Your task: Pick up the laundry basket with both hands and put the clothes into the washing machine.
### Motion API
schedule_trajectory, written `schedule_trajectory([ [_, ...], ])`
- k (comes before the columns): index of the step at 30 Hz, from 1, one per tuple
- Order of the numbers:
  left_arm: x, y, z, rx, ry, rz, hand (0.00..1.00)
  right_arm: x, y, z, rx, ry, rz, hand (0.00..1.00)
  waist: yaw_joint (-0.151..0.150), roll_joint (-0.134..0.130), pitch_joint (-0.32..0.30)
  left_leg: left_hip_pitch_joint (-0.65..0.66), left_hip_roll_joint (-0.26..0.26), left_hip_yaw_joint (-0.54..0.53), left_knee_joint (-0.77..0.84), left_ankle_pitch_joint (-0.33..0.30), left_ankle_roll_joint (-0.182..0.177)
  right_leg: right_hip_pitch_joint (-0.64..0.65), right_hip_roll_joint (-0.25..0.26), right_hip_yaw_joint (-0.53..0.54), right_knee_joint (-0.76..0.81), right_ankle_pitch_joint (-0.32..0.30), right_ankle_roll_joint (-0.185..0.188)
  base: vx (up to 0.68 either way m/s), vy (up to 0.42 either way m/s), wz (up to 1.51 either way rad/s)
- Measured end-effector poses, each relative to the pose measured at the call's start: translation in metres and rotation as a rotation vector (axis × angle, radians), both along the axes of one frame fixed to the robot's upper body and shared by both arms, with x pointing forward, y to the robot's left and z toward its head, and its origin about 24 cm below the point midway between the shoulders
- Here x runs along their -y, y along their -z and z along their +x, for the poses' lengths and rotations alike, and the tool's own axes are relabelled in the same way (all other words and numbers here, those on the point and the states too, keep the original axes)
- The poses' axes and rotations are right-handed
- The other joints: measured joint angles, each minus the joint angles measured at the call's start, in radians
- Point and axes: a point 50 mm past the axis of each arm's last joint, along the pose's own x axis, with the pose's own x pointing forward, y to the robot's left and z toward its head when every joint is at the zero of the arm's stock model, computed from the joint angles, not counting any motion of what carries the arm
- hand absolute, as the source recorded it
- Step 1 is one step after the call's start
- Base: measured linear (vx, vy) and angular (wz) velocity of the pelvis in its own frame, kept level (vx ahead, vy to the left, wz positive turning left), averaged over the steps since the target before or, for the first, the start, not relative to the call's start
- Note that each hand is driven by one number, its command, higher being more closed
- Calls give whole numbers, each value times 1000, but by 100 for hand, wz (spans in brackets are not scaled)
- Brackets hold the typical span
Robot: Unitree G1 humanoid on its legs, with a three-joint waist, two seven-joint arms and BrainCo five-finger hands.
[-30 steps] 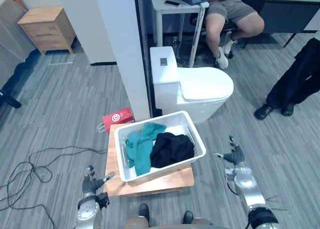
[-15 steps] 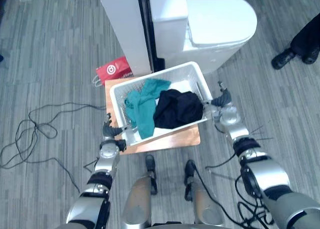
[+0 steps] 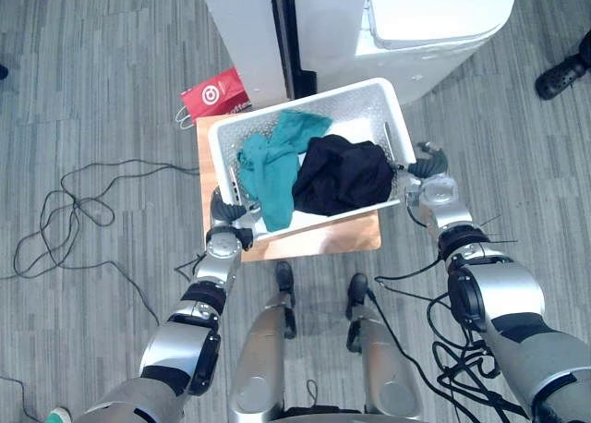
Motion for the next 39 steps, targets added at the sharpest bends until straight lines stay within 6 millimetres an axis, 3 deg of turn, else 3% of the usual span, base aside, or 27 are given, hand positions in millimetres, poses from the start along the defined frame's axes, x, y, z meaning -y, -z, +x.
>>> schedule_trajectory([
  [9, -6, 0, 1, -22, 13, 59, 100, -3, 5, -3, 2, -49, -82, 100, -2, -10, 25, 42, -14, 3, -26, 11, 7, 7, -17, 5, 44, -26, 3, 5, 3, 0],
  [12, -7, 8, -9, -35, 15, 58, 100, -4, 17, -12, 12, -56, -107, 100, -6, -11, 29, 71, -13, 8, -33, 11, 7, 32, -17, 6, 44, -31, -2, 63, 9, -2],
  [16, -6, 31, -51, -33, 34, 41, 100, -7, 48, -47, 60, -74, -84, 100, -9, -14, 27, 143, -13, 13, -63, 6, -1, 92, -14, 9, 40, -54, -1, 82, -8, 2],
  [20, -12, 44, -95, -31, 11, 9, 100, -14, 64, -82, 101, -94, -44, 100, -10, -26, 8, 202, -4, 23, -57, -20, -19, 162, 4, 24, 2, -59, -3, 68, -14, -13],
  [23, -24, 56, -144, -71, -50, -19, 100, -27, 83, -116, 87, -149, 1, 100, -6, -63, -87, 209, 31, 48, 32, -95, -36, 197, 34, 76, -33, -57, -5, 95, -28, -50],
  [25, -22, 60, -159, -88, -52, -38, 100, -26, 86, -129, 86, -156, 11, 100, -10, -68, -133, 207, 42, 25, 79, -134, -41, 210, 43, 101, -48, -55, -8, 95, 9, -50],
  [28, -18, 62, -168, -101, -47, -62, 100, -21, 90, -143, 76, -157, 25, 100, -22, -79, -199, 223, 46, 38, 97, -172, -44, 210, 57, 170, -75, -32, -5, 51, 27, -66],
  [33, -18, 57, -170, -92, -19, -41, 100, -19, 88, -147, 83, -169, 44, 100, -42, -84, -206, 249, 95, 203, 202, -268, -23, 154, 92, 371, -79, 40, 16, -61, 124, -142],
  [34, -18, 57, -169, -93, -17, -28, 100, -19, 89, -147, 78, -164, 50, 100, -68, -83, -206, 253, 121, 255, 219, -281, -9, 135, 100, 370, -91, 73, 2, -155, 87, -142],
  [35, -17, 55, -165, -97, -7, -6, 100, -18, 92, -149, 67, -151, 58, 100, -85, -86, -207, 273, 135, 319, 214, -283, -5, 137, 94, 275, -125, 100, -64, -148, 70, -159],
  [36, -16, 55, -164, -101, -7, -10, 100, -17, 93, -150, 62, -147, 57, 100, -84, -84, -205, 303, 147, 379, 203, -285, -3, 140, 57, 115, -124, 75, -144, -110, 89, -158],
  [37, -17, 56, -165, -104, -8, -11, 100, -17, 94, -151, 55, -146, 59, 100, -76, -84, -205, 332, 156, 430, 190, -284, -2, 138, 24, -3, -98, 53, -169, -92, 111, -226],
  [38, -21, 57, -168, -114, -10, 7, 100, -19, 99, -154, 39, -147, 69, 100, -56, -89, -209, 404, 180, 565, 165, -286, -2, 113, -58, -245, 6, -3, -194, -97, 115, -258],
  [39, -25, 56, -169, -114, -19, 13, 100, -23, 101, -155, 34, -148, 86, 100, -57, -89, -216, 439, 194, 655, 157, -289, -9, 92, -115, -367, 123, -55, -197, -73, 55, -244],
])
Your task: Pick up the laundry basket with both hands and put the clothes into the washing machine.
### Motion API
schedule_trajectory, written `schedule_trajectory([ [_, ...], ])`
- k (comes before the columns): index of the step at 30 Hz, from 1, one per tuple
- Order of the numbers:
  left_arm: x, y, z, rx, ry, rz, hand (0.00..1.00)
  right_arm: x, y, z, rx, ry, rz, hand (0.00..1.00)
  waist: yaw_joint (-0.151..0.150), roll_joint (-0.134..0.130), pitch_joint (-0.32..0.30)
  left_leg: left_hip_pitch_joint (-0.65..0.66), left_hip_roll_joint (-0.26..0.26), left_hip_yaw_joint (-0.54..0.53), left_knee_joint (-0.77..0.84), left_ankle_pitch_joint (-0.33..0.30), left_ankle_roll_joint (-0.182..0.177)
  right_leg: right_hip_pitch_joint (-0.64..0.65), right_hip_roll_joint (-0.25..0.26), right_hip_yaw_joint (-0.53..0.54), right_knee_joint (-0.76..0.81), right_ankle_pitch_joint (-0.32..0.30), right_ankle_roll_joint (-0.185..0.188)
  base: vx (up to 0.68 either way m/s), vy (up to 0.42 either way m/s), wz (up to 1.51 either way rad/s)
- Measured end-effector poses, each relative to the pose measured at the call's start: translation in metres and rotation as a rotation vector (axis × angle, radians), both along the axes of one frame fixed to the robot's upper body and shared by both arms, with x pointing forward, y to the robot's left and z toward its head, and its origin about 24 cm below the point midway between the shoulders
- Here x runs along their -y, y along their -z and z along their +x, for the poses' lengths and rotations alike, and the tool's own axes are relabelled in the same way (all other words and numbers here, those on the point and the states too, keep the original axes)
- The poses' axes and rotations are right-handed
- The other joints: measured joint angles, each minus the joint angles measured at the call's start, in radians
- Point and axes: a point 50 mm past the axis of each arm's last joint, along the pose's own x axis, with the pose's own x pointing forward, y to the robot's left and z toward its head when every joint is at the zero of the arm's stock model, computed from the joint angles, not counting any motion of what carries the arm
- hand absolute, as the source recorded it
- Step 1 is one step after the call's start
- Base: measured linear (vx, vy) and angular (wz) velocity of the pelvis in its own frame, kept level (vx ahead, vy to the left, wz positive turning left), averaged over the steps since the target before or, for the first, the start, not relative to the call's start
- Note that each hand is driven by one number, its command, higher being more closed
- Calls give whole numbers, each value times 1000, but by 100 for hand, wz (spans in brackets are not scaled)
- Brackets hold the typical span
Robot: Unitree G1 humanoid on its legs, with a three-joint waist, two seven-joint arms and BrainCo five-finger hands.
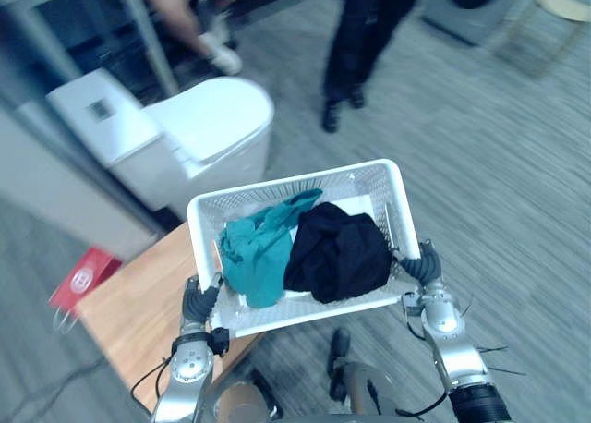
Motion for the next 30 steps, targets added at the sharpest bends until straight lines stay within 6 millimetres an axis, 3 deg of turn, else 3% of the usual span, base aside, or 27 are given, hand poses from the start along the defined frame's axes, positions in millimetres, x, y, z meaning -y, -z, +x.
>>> schedule_trajectory([
  [2, -1, -1, 1, 3, 2, 0, 100, 1, 4, -2, -18, -4, 4, 100, -2, -2, -18, 19, 17, 88, 3, -11, -17, -38, -44, -53, 136, -52, 4, -4, -46, -162],
  [3, 1, -1, 1, 2, 10, -3, 100, 3, 5, -4, -27, -2, 5, 100, -8, -6, -27, 31, 27, 133, 27, -37, -53, -45, -46, -19, 189, -86, 51, 40, -101, -140],
  [4, 3, 0, 1, -2, 17, -5, 100, 5, 7, -6, -34, 5, 6, 100, -14, -10, -33, 35, 34, 150, 54, -55, -82, -41, -40, 10, 188, -96, 68, 100, -124, -136],
  [5, 8, 2, 1, -8, 20, -22, 100, 10, 9, -8, -44, 14, 0, 100, -14, 4, -40, 35, 61, 173, 109, -84, -105, -47, -16, 39, 180, -99, 124, 162, -119, -140],
  [6, 15, 5, 1, -23, 15, -49, 100, 15, 11, -12, -59, 21, 4, 100, -13, 43, -43, 33, 118, 163, 189, -88, -96, -59, 46, 101, 169, -109, 114, 207, -129, -166],
  [7, 17, 8, -1, -36, 12, -60, 100, 18, 14, -15, -83, 21, 0, 100, -11, 52, -43, 26, 175, 119, 284, -73, -68, -57, 87, 135, 167, -112, 96, 245, -170, -190],
  [8, 18, 11, -4, -64, 21, -64, 100, 20, 18, -19, -108, 25, -7, 100, -11, 56, -42, -16, 249, 32, 449, -24, 71, -41, 142, 192, 157, -112, 71, 209, -170, -157],
  [9, 19, 14, -5, -77, 31, -66, 100, 22, 19, -21, -119, 30, -7, 100, -11, 60, -42, -52, 278, -36, 529, 16, 140, -23, 170, 214, 141, -112, 62, 306, -196, -184],
  [10, 26, 20, -4, -107, 66, -71, 100, 30, 21, -25, -138, 53, -16, 100, -10, 63, -41, -172, 223, -286, 655, -2, 92, 24, 210, 272, 93, -112, 53, 312, -97, -133],
  [12, 30, 22, -4, -110, 69, -84, 100, 35, 20, -26, -139, 60, -22, 100, -7, 58, -38, -245, 129, -398, 650, -11, 83, 52, 222, 324, 57, -112, 51, 287, -4, -107],
  [13, 33, 24, -5, -118, 64, -98, 100, 36, 18, -27, -131, 66, -24, 100, 7, 59, -38, -296, 29, -484, 585, -12, 80, 82, 224, 366, 22, -111, 49, 267, 69, -113],
  [15, 33, 25, -8, -124, 57, -102, 100, 35, 16, -29, -119, 64, -23, 100, 42, 69, -38, -350, -113, -600, 361, -19, 44, 135, 222, 426, -35, -111, 52, 349, 127, -132],
  [16, 33, 25, -7, -124, 58, -103, 100, 35, 16, -29, -119, 64, -23, 100, 51, 71, -39, -364, -140, -630, 286, -9, 27, 150, 220, 434, -52, -112, 55, 364, 187, -119],
  [17, 33, 25, -8, -124, 56, -103, 100, 35, 16, -29, -119, 61, -24, 100, 61, 84, -46, -377, -176, -676, 104, 43, -45, 183, 219, 451, -95, -101, 86, 494, 263, -107],
  [18, 31, 25, -8, -125, 50, -101, 100, 33, 17, -29, -124, 62, -18, 100, 79, 87, -45, -357, -194, -673, 28, 174, -12, 219, 220, 491, -125, -105, 115, 536, 268, -102],
  [19, 28, 24, -8, -122, 44, -96, 100, 30, 19, -30, -128, 65, -3, 100, 81, 68, -53, -339, -210, -656, 13, 166, 46, 235, 199, 518, -140, -105, 137, 601, 262, -63],
  [20, 28, 20, -5, -98, 42, -97, 100, 30, 16, -26, -116, 64, -8, 100, 76, 63, -57, -344, -222, -640, 56, 134, 100, 235, 180, 536, -139, -99, 169, 422, 179, -29],
  [21, 28, 19, -4, -93, 40, -99, 100, 30, 15, -24, -112, 62, -10, 100, 78, 64, -57, -345, -222, -628, 80, 107, 115, 231, 173, 541, -120, -102, 177, 497, 242, -35],
  [22, 27, 20, -6, -98, 26, -103, 100, 28, 15, -19, -108, 55, -11, 100, 85, 61, -57, -322, -226, -592, 108, 67, 127, 218, 153, 564, -38, -134, 228, 475, 269, -50],
  [24, 22, 22, -10, -114, 6, -101, 100, 22, 17, -15, -115, 37, -12, 100, 88, 60, -56, -234, -251, -564, 94, 8, 139, 134, 127, 587, 248, -177, 332, 453, 253, -42],
  [25, 20, 23, -11, -122, 6, -90, 100, 19, 23, -17, -137, 42, 3, 100, 77, 61, -55, -162, -274, -567, 64, -18, 154, 46, 93, 584, 509, -149, 369, 336, 160, -7],
  [26, 18, 23, -11, -127, 8, -82, 100, 18, 26, -19, -153, 44, 9, 100, 73, 60, -54, -119, -285, -569, 47, -28, 155, 13, 77, 570, 616, -156, 349, 634, 175, 17],
  [27, 14, 24, -14, -144, 6, -67, 100, 14, 32, -22, -175, 44, 27, 100, 54, 67, -54, -11, -293, -580, -14, -39, 158, -58, 44, 494, 750, -195, 247, 547, 104, 19],
  [29, 11, 23, -12, -139, 11, -52, 100, 12, 31, -21, -164, 38, 31, 100, 45, 68, -55, 49, -293, -593, -79, -42, 154, -123, 39, 437, 696, -216, 213, 496, 46, 19],
  [30, 10, 19, -7, -124, 22, -38, 100, 11, 29, -20, -156, 36, 31, 100, 44, 58, -55, 82, -291, -609, -122, -53, 140, -199, 46, 402, 579, -218, 207, 352, -2, 17],
])
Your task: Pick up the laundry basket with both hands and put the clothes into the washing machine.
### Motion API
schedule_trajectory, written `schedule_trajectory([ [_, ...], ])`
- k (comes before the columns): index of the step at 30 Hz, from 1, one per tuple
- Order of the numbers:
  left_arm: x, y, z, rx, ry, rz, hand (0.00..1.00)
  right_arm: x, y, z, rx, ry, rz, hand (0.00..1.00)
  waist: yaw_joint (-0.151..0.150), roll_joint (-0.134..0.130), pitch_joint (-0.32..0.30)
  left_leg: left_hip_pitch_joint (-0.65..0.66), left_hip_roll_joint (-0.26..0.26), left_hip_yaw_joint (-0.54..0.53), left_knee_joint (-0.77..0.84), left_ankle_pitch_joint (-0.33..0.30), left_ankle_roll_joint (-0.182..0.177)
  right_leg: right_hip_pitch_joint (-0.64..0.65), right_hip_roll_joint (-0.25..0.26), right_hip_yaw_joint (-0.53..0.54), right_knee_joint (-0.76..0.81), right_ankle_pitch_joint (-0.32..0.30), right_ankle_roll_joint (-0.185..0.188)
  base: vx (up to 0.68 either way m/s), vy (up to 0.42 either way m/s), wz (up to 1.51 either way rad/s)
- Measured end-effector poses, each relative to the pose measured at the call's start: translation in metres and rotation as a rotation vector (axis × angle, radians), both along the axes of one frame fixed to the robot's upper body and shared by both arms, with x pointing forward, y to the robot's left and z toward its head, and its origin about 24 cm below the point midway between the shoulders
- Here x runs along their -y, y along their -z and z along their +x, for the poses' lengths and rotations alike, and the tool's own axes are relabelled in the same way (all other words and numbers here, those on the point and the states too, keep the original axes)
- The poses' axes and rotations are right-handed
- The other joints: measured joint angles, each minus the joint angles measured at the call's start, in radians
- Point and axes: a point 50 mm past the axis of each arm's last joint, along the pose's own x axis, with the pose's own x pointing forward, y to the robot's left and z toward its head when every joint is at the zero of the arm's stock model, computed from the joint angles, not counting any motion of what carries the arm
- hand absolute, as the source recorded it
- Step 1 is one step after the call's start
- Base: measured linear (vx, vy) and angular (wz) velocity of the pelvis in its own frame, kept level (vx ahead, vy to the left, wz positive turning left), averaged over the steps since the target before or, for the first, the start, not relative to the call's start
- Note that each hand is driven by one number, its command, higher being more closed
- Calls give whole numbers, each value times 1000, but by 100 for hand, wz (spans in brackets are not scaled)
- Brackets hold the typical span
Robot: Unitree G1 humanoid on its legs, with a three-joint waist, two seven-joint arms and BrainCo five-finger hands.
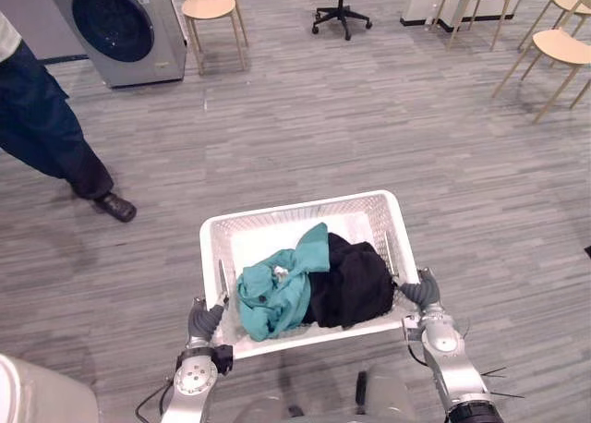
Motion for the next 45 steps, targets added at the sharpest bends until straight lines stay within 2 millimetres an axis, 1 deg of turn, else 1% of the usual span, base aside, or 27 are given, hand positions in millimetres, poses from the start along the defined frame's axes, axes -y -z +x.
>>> schedule_trajectory([
  [3, 1, -1, 3, 6, 8, 3, 100, 1, 0, 0, -2, 5, 0, 100, -24, 7, 9, 51, 25, -29, -42, -17, -28, -44, 47, 0, -318, 73, 10, 491, -83, 35],
  [4, 1, -1, 3, 4, 14, 7, 100, 1, 1, -1, -5, 7, 1, 100, -38, 1, 12, 90, 30, -46, -57, -35, -61, -29, 67, 20, -531, 174, 12, 563, -138, 56],
  [6, 2, 3, 1, -17, 27, 12, 100, 3, 5, -7, -25, 14, 0, 100, -48, -17, 8, 157, 34, -73, -36, -79, -134, -22, 70, 43, -572, 354, -39, 649, -198, 41],
  [9, 14, 8, 2, -32, 27, -30, 100, 12, 4, -8, -28, 17, -34, 100, -49, 67, 0, 19, 135, -111, 359, -21, -184, -18, 117, -11, -407, 233, -80, 655, -220, 14],
  [10, 16, 9, 1, -36, 19, -43, 100, 14, 2, -8, -24, 15, -43, 100, -30, 86, 12, -70, 182, -110, 596, 145, -196, 40, 151, -9, -405, 190, -98, 795, -232, -25],
  [11, 17, 12, -3, -49, 13, -51, 100, 15, 2, -8, -26, 19, -47, 100, -15, 100, 18, -155, 235, -107, 803, 242, -207, 119, 179, -13, -426, 158, -111, 663, -158, -25],
  [13, 18, 12, -2, -48, 17, -55, 100, 16, -2, -10, -4, 39, -54, 100, 8, 88, 27, -281, 259, -86, 962, 165, -177, 238, 185, -16, -472, 137, -129, 606, -87, -2],
  [15, 18, 10, -1, -31, 21, -51, 100, 13, -12, -10, 45, 39, -52, 100, 21, 58, 34, -397, 236, -41, 915, 102, -133, 360, 161, -8, -564, 77, -110, 527, -46, 11],
  [17, 20, 7, 3, -16, 30, -57, 100, 17, -18, -5, 74, 41, -67, 100, 39, 51, 33, -507, 166, -37, 583, 85, -137, 462, 132, -11, -652, 56, -81, 555, 70, 8],
  [18, 20, 7, 3, -16, 32, -59, 100, 18, -18, -5, 73, 41, -70, 100, 41, 49, 33, -512, 143, -40, 463, 93, -145, 483, 123, -12, -669, 49, -66, 791, 203, 3],
  [19, 22, 8, 2, -19, 33, -67, 100, 19, -17, -3, 68, 40, -76, 100, 47, 57, 28, -510, 116, -48, 217, 139, -198, 529, 114, -11, -701, 34, -33, 585, 184, -2],
  [20, 23, 8, 2, -21, 36, -70, 100, 19, -15, -3, 59, 42, -75, 100, 55, 67, 22, -501, 109, -40, 151, 231, -169, 553, 113, -6, -718, 24, -19, 610, 203, -19],
  [21, 20, 9, 2, -31, 39, -56, 100, 18, -7, -4, 25, 47, -67, 100, 67, 38, 12, -474, 70, -27, 152, 278, -76, 590, 84, 17, -735, 14, 0, 679, 227, -3],
  [23, 19, 8, 3, -35, 43, -45, 100, 16, -1, -4, 3, 49, -55, 100, 66, 16, -2, -483, 41, -2, 246, 187, -7, 544, 29, 35, -584, 17, 34, 739, 263, 0],
  [25, 16, 11, 0, -58, 44, -31, 100, 15, 0, 1, -4, 43, -53, 100, 60, 4, 3, -430, 17, 21, 262, 105, 5, 392, -19, 95, -195, 43, 128, 544, 218, -18],
  [26, 14, 14, 0, -80, 50, -18, 100, 13, 7, -2, -35, 47, -43, 100, 56, -7, 8, -337, -14, 25, 238, 73, 6, 309, -59, 115, 69, 58, 143, 618, 193, -1],
  [29, 8, 16, -5, -107, 71, 31, 100, 8, 19, -13, -84, 40, -29, 100, 42, 10, 4, -118, -23, 12, 112, 55, 5, 198, -57, 45, 242, 14, 28, 553, 109, -4],
  [32, 2, 7, 7, -62, 94, 71, 100, 4, 13, -9, -50, 19, -29, 100, 2, 18, -7, -4, -17, -18, -24, 38, -23, 5, -26, -57, -114, 0, -11, 453, -18, 17],
  [34, 2, 5, 10, -59, 119, 92, 100, 4, 17, -14, -68, 27, -24, 100, -20, -5, 3, 38, -7, -49, -44, 5, -53, 8, 4, -47, -448, 112, 2, 522, -163, 54],
  [35, 2, 9, 7, -84, 144, 110, 100, 6, 22, -22, -97, 35, -23, 100, -23, -32, -1, 73, 2, -69, -36, -39, -78, 9, 13, -29, -517, 165, -15, 493, -211, 54],
  [36, 4, 14, 3, -104, 148, 104, 100, 8, 26, -27, -120, 37, -29, 100, -22, -27, -7, 89, 22, -75, -18, -69, -95, 11, 29, -29, -488, 197, -35, 607, -235, 38],
  [37, 6, 21, -5, -139, 143, 88, 100, 9, 31, -33, -149, 39, -35, 100, -21, -17, -21, 77, 64, -89, 122, -107, -136, 13, 58, -39, -415, 210, -60, 673, -258, 18],
  [39, 13, 26, -7, -159, 130, 56, 100, 15, 28, -32, -144, 32, -61, 100, -10, 19, -14, -105, 156, -90, 559, -30, -168, 43, 111, -43, -364, 175, -113, 738, -241, -20],
  [40, 17, 27, -7, -158, 122, 34, 100, 20, 22, -27, -126, 23, -88, 100, 23, 55, -3, -197, 218, -89, 802, 38, -183, 90, 160, -37, -365, 141, -130, 635, -144, -70],
  [41, 18, 27, -7, -155, 108, 22, 100, 21, 19, -21, -111, 21, -93, 100, 38, 70, 0, -264, 247, -88, 928, 35, -178, 154, 183, -33, -391, 130, -142, 630, -106, -66],
  [44, 16, 23, -3, -127, 87, 12, 100, 17, 8, -14, -57, 13, -83, 100, 46, 53, 9, -360, 223, -52, 908, 30, -170, 318, 176, 11, -528, 126, -140, 644, -10, -33],
  [45, 16, 18, -1, -92, 88, 9, 100, 16, 1, -9, -22, 6, -84, 100, 65, 39, 10, -424, 200, -30, 770, 29, -170, 414, 158, 41, -624, 115, -121, 550, 69, -34],
])
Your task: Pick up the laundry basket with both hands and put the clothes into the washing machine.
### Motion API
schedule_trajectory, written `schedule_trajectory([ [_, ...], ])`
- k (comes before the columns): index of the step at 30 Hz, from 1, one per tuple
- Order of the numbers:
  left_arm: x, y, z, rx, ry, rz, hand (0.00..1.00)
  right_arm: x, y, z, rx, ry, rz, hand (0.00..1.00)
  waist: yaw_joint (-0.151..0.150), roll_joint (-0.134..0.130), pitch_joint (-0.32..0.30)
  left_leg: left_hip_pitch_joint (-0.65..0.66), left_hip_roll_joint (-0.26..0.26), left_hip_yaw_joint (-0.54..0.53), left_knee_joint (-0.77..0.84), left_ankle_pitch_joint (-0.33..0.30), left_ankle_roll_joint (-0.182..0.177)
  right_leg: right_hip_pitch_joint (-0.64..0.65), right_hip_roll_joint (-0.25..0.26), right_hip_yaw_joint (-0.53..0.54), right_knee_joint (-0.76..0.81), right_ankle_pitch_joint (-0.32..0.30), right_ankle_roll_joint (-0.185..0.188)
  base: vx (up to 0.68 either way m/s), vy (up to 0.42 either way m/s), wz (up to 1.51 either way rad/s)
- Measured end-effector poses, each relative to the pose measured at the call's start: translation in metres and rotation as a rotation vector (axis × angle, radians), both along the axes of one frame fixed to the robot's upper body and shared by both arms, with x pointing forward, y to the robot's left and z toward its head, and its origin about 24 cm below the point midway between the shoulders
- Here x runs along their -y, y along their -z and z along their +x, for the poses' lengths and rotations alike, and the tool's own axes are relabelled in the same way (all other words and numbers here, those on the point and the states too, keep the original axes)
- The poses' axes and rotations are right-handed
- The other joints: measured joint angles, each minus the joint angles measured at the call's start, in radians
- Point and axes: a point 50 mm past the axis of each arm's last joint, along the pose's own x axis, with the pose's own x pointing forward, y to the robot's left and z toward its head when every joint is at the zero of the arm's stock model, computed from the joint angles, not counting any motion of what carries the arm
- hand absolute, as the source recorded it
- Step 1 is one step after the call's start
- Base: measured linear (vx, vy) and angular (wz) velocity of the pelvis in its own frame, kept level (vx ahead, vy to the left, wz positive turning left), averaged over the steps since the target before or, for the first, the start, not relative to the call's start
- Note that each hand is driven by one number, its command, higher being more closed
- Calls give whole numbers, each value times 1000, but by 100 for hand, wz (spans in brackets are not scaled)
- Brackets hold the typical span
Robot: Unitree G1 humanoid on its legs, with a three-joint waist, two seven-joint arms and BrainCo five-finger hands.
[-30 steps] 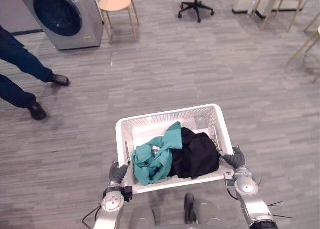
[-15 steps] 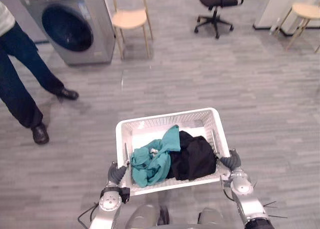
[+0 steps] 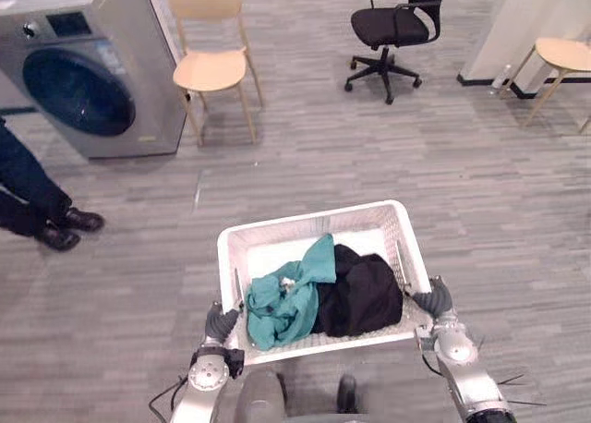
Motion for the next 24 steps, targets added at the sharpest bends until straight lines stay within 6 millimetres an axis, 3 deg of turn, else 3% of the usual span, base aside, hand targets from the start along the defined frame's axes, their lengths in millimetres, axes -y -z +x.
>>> schedule_trajectory([
  [1, 0, -1, 0, 4, -1, -1, 100, 0, -1, 1, 4, -1, 0, 100, 0, -3, 2, -12, -3, 0, -31, 0, 0, 13, -2, 2, -12, -1, 2, 654, 107, -28],
  [3, -3, -2, 1, 12, -11, -5, 100, -1, -5, 7, 23, -6, 1, 100, 0, -7, 4, -59, -48, -4, -338, 20, -12, 98, -43, 7, -80, -34, 37, 430, 163, -1],
  [4, 0, -2, 1, 13, -15, -18, 100, -1, -6, 8, 25, -5, -2, 100, 1, -7, 4, -62, -65, -2, -520, 72, -33, 135, -61, 7, -113, -48, 56, 670, 305, -7],
  [5, 1, -3, 1, 16, -15, -22, 100, 0, -5, 9, 23, -5, -5, 100, 13, 1, 2, -66, -60, 14, -686, 204, -51, 189, -72, 16, -160, -65, 83, 577, 281, -16],
  [6, 1, -3, 1, 17, -12, -21, 100, 0, -4, 9, 16, -4, -5, 100, 27, 0, 1, -62, -58, 38, -684, 272, -48, 208, -81, 29, -179, -69, 90, 593, 282, -20],
  [7, -1, -6, 3, 26, -15, -14, 100, -1, -2, 13, 10, -6, -2, 100, 36, -19, -4, -63, -94, 52, -633, 271, 37, 233, -113, 35, -192, -70, 110, 661, 321, 2],
  [8, -1, -6, 4, 26, -21, -18, 100, 0, -2, 17, 5, -8, -10, 100, 24, -25, -7, -84, -102, 54, -536, 221, 134, 242, -140, 39, -165, -45, 150, 670, 342, 10],
  [9, -1, -5, 2, 18, -23, -16, 100, 0, 0, 18, -3, -10, -9, 100, 28, -28, -6, -85, -102, 61, -499, 193, 143, 233, -150, 52, -117, -42, 156, 799, 444, 5],
  [10, -3, -2, -4, -4, -23, -5, 100, -4, 4, 16, -18, -16, 8, 100, 38, -45, -17, -68, -119, 77, -457, 149, 156, 179, -171, 81, 50, -45, 171, 631, 369, -27],
  [11, -4, 0, -10, -18, -25, 0, 100, -6, 5, 15, -21, -26, 8, 100, 47, -54, -25, -6, -134, 84, -472, 61, 149, 82, -192, 123, 304, -24, 296, 625, 355, -28],
  [12, -5, 0, -9, -18, -23, 7, 100, -7, 5, 16, -22, -24, 14, 100, 46, -60, -22, 19, -146, 86, -469, 30, 147, 29, -198, 153, 453, 0, 330, 597, 303, -4],
  [13, -11, -1, -8, -24, -18, 29, 100, -10, 11, 13, -45, -15, 30, 100, 34, -95, -21, 83, -195, 79, -478, -7, 147, -71, -222, 178, 735, 2, 328, 590, 243, 26],
  [14, -13, 1, -11, -40, -18, 41, 100, -12, 19, 10, -75, -12, 40, 100, 18, -97, -20, 173, -224, 68, -516, -31, 150, -126, -240, 145, 883, -20, 292, 570, 211, 31],
  [15, -14, 2, -11, -48, -18, 43, 100, -13, 22, 7, -89, -11, 42, 100, 11, -93, -17, 227, -231, 66, -550, -34, 152, -148, -245, 119, 908, -41, 253, 575, 179, 20],
  [16, -14, 1, -11, -48, -18, 47, 100, -13, 24, 4, -99, -14, 41, 100, 1, -76, -15, 325, -241, 52, -634, -34, 152, -205, -239, 54, 894, -84, 181, 446, 135, 14],
  [18, -16, -2, -7, -35, -1, 64, 100, -13, 23, 4, -94, -16, 41, 100, -13, -53, -18, 421, -241, 26, -725, -34, 152, -320, -208, -30, 774, -122, 126, 592, 129, 27],
  [19, -16, -4, -3, -25, 14, 74, 100, -12, 23, 3, -93, -15, 39, 100, -37, -45, -19, 462, -236, -12, -767, -34, 151, -378, -169, -50, 587, -116, 120, 649, 81, 69],
  [20, -15, -5, 1, -17, 25, 77, 100, -11, 22, 2, -90, -9, 39, 100, -60, -44, -18, 485, -234, -45, -784, -38, 144, -403, -143, -42, 427, -88, 128, 678, 10, 103],
  [22, -10, -5, 3, -16, 52, 84, 100, -7, 23, -5, -98, 3, 34, 100, -80, -55, -22, 549, -245, -101, -802, -63, 101, -407, -100, 6, 81, 72, 139, 698, -88, 99],
  [23, -10, -2, -1, -35, 59, 90, 100, -6, 27, -11, -117, 7, 33, 100, -80, -73, -32, 591, -257, -138, -785, -84, 68, -408, -88, 29, 23, 200, 93, 543, -97, 86],
  [24, -8, 1, -2, -48, 65, 85, 100, -4, 30, -15, -130, 14, 30, 100, -91, -70, -37, 609, -254, -163, -763, -91, 56, -402, -86, 52, 64, 292, 67, 707, -182, 67],
])
